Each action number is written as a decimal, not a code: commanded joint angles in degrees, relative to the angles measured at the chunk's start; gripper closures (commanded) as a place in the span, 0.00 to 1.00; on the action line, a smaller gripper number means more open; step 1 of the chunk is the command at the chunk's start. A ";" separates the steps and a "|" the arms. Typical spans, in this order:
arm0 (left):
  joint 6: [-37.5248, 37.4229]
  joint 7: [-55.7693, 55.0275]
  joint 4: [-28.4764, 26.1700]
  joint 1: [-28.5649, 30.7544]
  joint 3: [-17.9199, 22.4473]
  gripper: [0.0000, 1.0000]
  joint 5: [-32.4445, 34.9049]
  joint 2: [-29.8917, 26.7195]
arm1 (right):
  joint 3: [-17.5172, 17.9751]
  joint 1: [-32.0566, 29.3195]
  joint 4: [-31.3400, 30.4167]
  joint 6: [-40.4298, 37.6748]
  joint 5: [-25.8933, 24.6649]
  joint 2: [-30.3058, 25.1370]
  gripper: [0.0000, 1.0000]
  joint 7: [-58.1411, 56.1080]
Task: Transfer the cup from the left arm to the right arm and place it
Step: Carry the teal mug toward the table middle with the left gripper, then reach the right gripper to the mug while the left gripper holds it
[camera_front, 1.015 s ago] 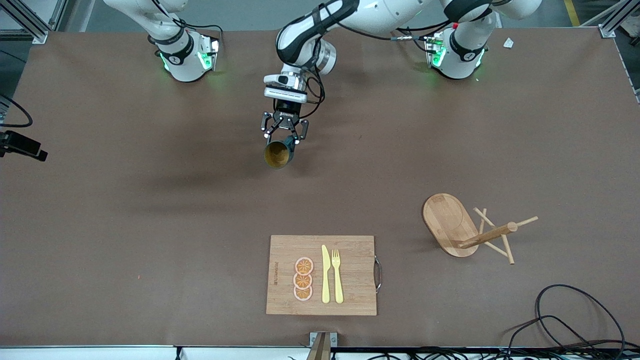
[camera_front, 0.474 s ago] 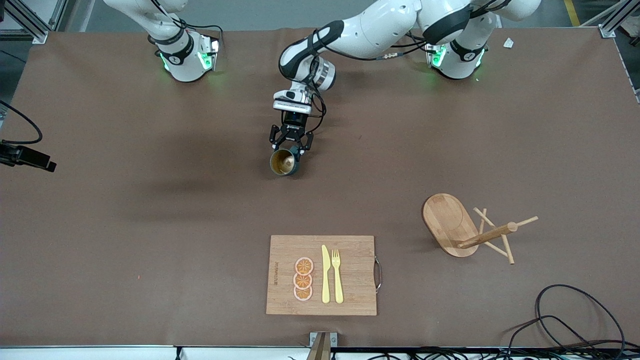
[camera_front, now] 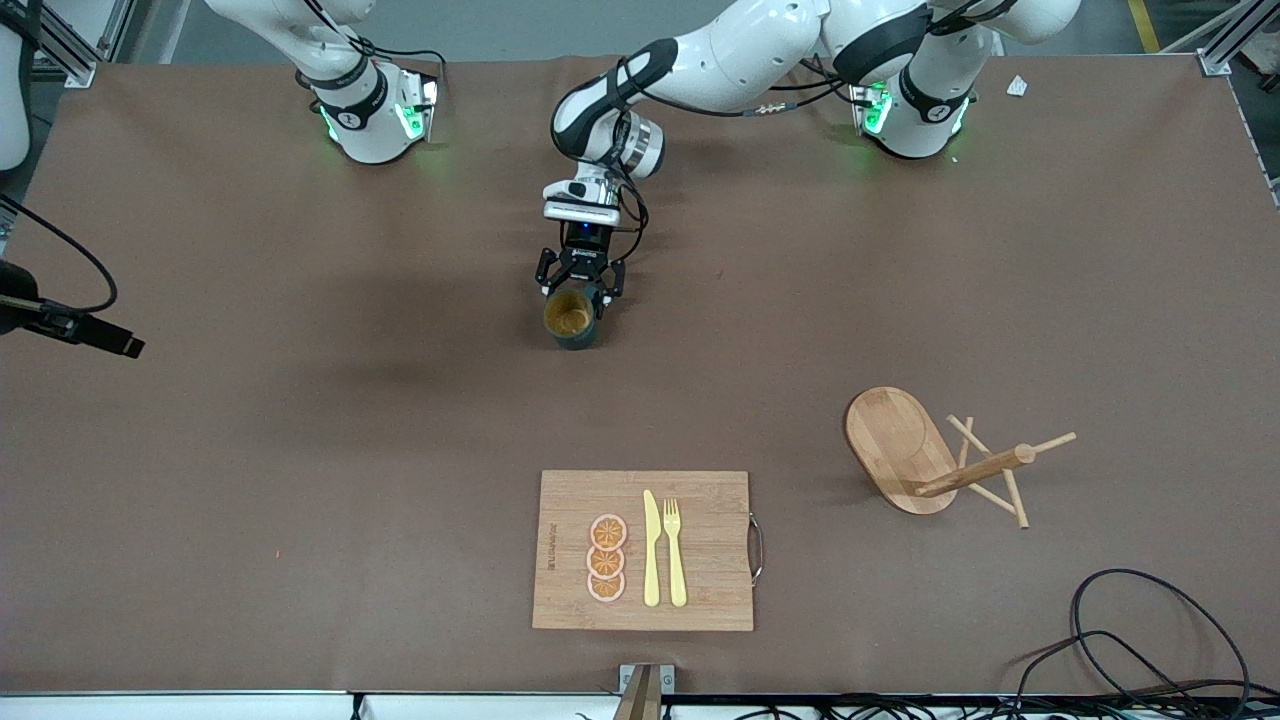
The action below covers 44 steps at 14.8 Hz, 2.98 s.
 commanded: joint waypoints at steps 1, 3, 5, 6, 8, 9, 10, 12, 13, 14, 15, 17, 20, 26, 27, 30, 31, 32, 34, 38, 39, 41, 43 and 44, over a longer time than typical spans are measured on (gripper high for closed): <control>0.23 3.42 1.07 -0.57 -0.18 0.00 -4.67 0.16 | -0.10 1.88 -0.33 0.85 0.39 0.90 0.00 4.75; 0.23 7.20 1.07 -0.74 -0.88 0.00 -9.41 -0.81 | -0.10 3.81 -0.42 1.46 0.39 1.43 0.00 8.52; 0.32 10.10 1.16 -0.65 -1.76 0.00 -15.03 -2.83 | -0.10 5.83 -1.29 3.04 0.39 2.13 0.00 13.27; 0.32 12.47 1.25 -0.22 -2.72 0.00 -17.76 -3.88 | -0.10 6.80 -1.82 3.92 0.48 2.22 0.00 15.12; 0.49 15.73 1.25 0.05 -3.52 0.00 -21.37 -5.90 | -0.10 8.38 -2.88 5.06 0.48 2.31 0.00 19.16; 0.67 16.79 1.25 0.14 -3.70 0.00 -22.69 -6.96 | -0.10 9.43 -3.06 5.42 0.48 2.40 0.00 21.09; 0.84 17.49 1.34 0.40 -3.87 0.00 -23.75 -7.58 | -0.10 10.31 -3.06 5.51 0.48 2.57 0.00 23.20; 1.02 19.60 2.39 2.41 -6.49 0.00 -27.52 -9.16 | -0.10 12.16 -3.06 5.77 0.39 3.19 0.00 27.60; 1.02 21.79 2.91 4.51 -8.95 0.00 -30.32 -10.38 | -0.10 13.04 -3.23 5.86 0.39 3.36 0.00 29.62; 0.93 24.42 3.09 7.23 -11.75 0.00 -33.92 -12.14 | -0.10 14.18 -3.67 6.12 0.39 3.63 0.00 31.46; 0.93 27.40 3.09 10.30 -14.48 0.00 -36.91 -14.15 | -0.10 15.06 -4.28 7.43 0.39 3.72 0.00 33.83; 1.02 34.34 3.09 18.38 -21.68 0.00 -41.67 -17.41 | -0.10 17.17 -6.21 10.15 0.39 3.72 0.00 39.37; 1.02 45.59 3.01 34.98 -36.34 0.00 -43.98 -18.31 | -0.10 20.16 -9.72 14.81 0.48 3.80 0.00 46.58; 1.02 70.72 8.09 56.46 -51.50 0.00 -54.59 -17.87 | -0.01 25.79 -16.84 21.58 5.99 3.63 0.00 56.62; 0.85 74.77 10.45 57.95 -51.60 0.00 -57.31 -17.95 | -0.10 26.58 -17.73 22.29 8.97 3.63 0.00 56.62; 0.32 88.03 15.74 63.13 -51.25 0.00 -64.35 -17.87 | -0.10 30.79 -22.20 25.79 10.14 3.28 0.00 59.06; 0.32 90.60 16.10 64.81 -51.25 0.00 -65.85 -17.87 | -0.10 32.72 -24.74 28.86 10.14 2.84 0.00 61.52; 0.40 92.89 16.28 66.04 -51.16 0.00 -66.56 -17.69 | -0.10 35.17 -27.12 32.19 10.06 2.75 0.00 63.89; 0.41 95.72 16.63 67.28 -51.07 0.00 -66.91 -17.08 | -0.19 39.31 -29.68 36.95 9.80 3.27 0.00 68.20; -0.12 102.29 18.38 69.57 -50.90 0.00 -71.64 -17.60 | -0.45 44.59 -32.41 40.14 9.09 3.45 0.00 74.10; -0.73 103.19 19.43 69.57 -50.29 0.00 -72.53 -17.86 | -0.36 45.12 -32.76 40.14 8.57 3.45 0.00 75.15; -2.49 107.22 21.01 69.83 -49.58 0.00 -74.11 -17.95 | -0.36 46.44 -33.73 40.40 7.34 3.54 0.00 77.09; -5.21 109.34 24.35 69.31 -48.79 0.00 -75.00 -17.52 | -0.36 47.41 -35.48 43.11 6.89 3.63 0.00 78.67; -5.65 109.87 24.89 69.13 -48.61 0.00 -75.09 -17.51 | -0.36 48.02 -36.45 45.04 6.89 3.63 0.01 79.64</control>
